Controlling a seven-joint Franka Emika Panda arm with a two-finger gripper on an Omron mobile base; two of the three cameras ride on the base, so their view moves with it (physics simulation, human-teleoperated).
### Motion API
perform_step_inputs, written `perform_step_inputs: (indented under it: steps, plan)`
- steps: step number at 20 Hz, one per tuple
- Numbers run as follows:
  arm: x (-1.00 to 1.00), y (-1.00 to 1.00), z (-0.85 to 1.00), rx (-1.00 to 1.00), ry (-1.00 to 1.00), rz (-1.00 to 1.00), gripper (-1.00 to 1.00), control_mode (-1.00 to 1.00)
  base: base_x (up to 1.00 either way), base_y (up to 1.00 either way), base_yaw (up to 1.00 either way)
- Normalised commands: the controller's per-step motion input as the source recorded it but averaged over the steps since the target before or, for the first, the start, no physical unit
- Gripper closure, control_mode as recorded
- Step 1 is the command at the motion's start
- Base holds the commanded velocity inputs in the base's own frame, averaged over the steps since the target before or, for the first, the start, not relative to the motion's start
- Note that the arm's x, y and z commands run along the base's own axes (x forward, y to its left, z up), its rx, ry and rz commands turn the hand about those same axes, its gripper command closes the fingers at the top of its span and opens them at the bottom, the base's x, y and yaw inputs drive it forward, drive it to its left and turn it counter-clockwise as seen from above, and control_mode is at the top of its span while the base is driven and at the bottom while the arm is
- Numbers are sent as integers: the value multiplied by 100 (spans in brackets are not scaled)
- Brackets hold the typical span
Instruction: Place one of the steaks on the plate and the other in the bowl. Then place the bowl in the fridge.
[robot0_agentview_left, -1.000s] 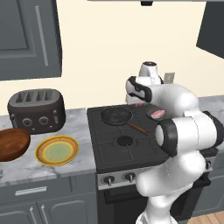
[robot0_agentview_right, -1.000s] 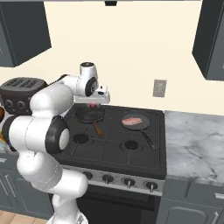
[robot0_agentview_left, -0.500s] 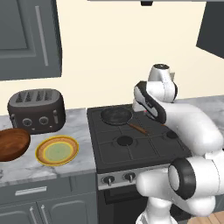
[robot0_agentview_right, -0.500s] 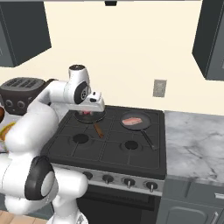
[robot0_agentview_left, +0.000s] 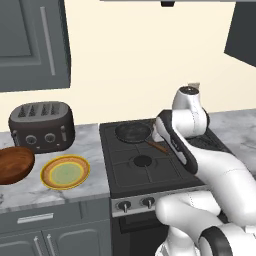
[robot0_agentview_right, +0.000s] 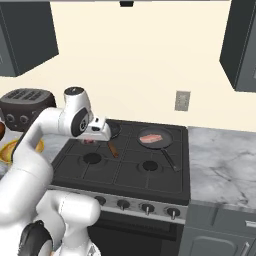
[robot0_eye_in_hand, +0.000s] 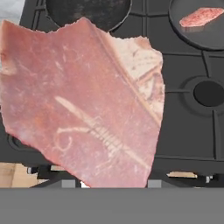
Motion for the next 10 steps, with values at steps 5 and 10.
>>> perform_step_inputs:
  steps: [5, 10]
  plan:
    - [0, 13, 0, 0, 0, -1, 100, -100, 0, 0, 0]
    - [-2, 66, -6, 0, 0, -7, 100, -100, 0, 0, 0]
